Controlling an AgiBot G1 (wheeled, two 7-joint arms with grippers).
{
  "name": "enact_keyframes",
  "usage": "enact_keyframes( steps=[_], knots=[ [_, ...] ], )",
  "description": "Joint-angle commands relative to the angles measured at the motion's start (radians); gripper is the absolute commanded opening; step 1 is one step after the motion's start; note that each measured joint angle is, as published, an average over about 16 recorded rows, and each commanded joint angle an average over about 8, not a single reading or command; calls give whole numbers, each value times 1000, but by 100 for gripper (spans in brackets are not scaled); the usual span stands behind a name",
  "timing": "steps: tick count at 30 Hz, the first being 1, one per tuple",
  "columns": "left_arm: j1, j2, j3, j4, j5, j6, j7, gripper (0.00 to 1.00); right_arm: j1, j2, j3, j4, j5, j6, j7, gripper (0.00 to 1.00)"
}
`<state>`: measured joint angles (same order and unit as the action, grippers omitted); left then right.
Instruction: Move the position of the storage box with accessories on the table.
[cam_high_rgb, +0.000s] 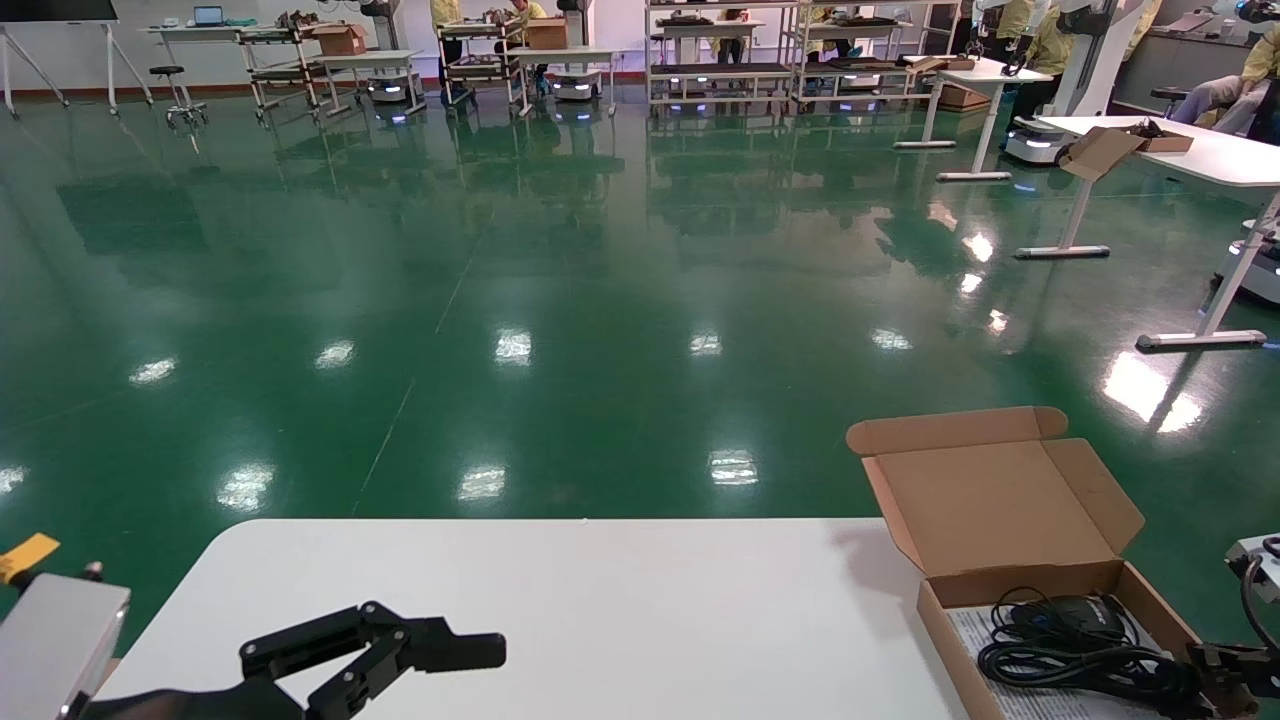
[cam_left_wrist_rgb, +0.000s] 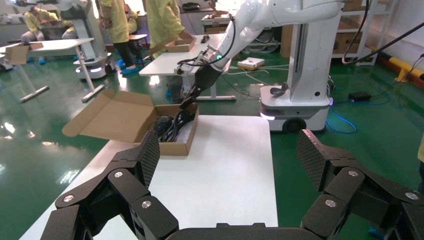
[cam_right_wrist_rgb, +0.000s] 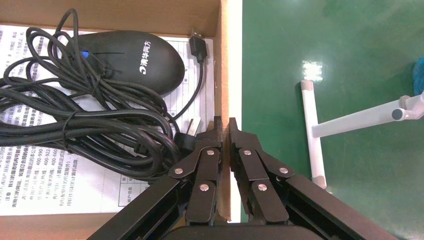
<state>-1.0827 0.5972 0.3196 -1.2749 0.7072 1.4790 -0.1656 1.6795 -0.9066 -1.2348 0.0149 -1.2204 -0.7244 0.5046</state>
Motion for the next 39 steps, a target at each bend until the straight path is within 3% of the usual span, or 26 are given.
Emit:
enact_keyframes(
  steps=[1,2,4,12,21,39],
  knots=[
    [0,0,0,0,0,0,0,100,-4,-1,2,0,3,3,-5,65],
    [0,0,0,0,0,0,0,100,-6,-1,3,-1,4,6,-7,74],
    [0,0,0,0,0,0,0,100,-8,-2,4,-2,5,11,-12,81],
    [0,0,0,0,0,0,0,100,-17,-3,8,-8,11,33,-22,82],
    [0,0,1,0,0,0,0,100,-26,-5,16,-11,23,40,-22,99],
    [0,0,1,0,-1,0,1,100,8,9,52,-10,74,40,1,100]
  ],
)
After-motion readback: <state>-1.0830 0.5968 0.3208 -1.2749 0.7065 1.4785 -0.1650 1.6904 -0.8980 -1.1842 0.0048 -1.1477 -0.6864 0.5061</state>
